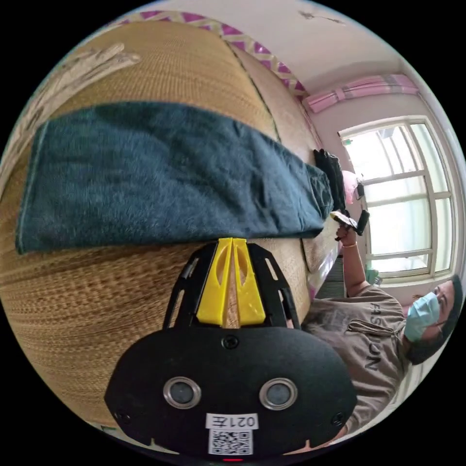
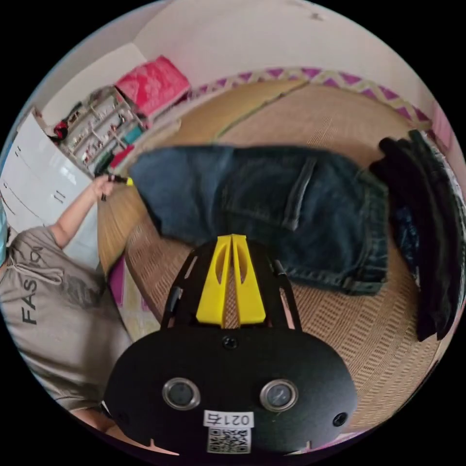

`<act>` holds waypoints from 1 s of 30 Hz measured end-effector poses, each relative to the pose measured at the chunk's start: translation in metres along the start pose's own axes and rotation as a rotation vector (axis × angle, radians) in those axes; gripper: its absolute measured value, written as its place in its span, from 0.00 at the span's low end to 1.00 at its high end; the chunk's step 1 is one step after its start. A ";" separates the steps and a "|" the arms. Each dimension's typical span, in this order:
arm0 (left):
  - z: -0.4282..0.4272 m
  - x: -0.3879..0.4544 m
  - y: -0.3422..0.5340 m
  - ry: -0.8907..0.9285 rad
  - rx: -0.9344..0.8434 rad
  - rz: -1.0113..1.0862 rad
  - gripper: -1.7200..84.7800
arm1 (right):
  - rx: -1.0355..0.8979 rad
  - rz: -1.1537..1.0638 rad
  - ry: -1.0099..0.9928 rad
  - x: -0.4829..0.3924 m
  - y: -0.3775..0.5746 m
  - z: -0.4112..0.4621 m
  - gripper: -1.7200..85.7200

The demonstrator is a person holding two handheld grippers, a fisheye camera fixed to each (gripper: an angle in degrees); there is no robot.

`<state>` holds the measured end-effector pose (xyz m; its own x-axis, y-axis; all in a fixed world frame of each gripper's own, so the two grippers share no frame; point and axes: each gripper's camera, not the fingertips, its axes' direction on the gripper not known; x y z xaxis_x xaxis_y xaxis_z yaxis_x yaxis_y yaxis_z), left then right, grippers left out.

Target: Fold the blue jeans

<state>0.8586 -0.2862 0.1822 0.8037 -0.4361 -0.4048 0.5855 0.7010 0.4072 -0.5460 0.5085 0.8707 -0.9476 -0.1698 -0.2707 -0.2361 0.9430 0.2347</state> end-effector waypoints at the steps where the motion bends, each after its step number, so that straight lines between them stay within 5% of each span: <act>1: -0.007 0.016 -0.001 0.045 0.063 0.050 0.01 | 0.061 0.024 -0.002 0.005 -0.003 -0.013 0.01; 4: 0.005 0.044 -0.014 0.191 0.164 0.155 0.01 | 0.246 0.150 0.064 0.039 -0.014 -0.045 0.01; 7: 0.060 0.025 -0.021 0.027 0.001 0.109 0.01 | -0.013 0.166 0.193 0.070 -0.022 0.001 0.01; 10: 0.043 -0.024 0.002 0.197 0.048 -0.006 0.01 | 0.026 0.196 0.137 0.070 -0.015 -0.008 0.01; 17: -0.041 -0.068 0.086 0.139 0.241 -0.034 0.01 | 0.079 0.176 0.296 0.025 -0.021 -0.018 0.01; 20: -0.089 -0.100 0.140 0.263 0.409 -0.066 0.01 | 0.198 0.062 0.274 -0.037 -0.025 -0.038 0.01; 22: -0.109 -0.115 0.167 0.288 0.463 -0.093 0.01 | 0.219 -0.107 0.079 -0.087 -0.035 -0.036 0.01; 25: -0.132 -0.134 0.199 0.295 0.492 -0.120 0.01 | 0.135 -0.282 0.058 -0.170 -0.058 0.004 0.01; 27: -0.148 -0.144 0.218 0.269 0.520 -0.155 0.01 | -0.089 -0.426 0.153 -0.218 -0.066 0.060 0.01; 30: -0.182 -0.165 0.258 0.226 0.602 -0.244 0.01 | -0.179 -0.446 0.166 -0.223 -0.048 0.075 0.01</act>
<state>0.8575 0.0689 0.2050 0.6375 -0.3678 -0.6770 0.7566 0.1329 0.6403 -0.3067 0.5223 0.8498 -0.7640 -0.6018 -0.2327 -0.6452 0.7069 0.2900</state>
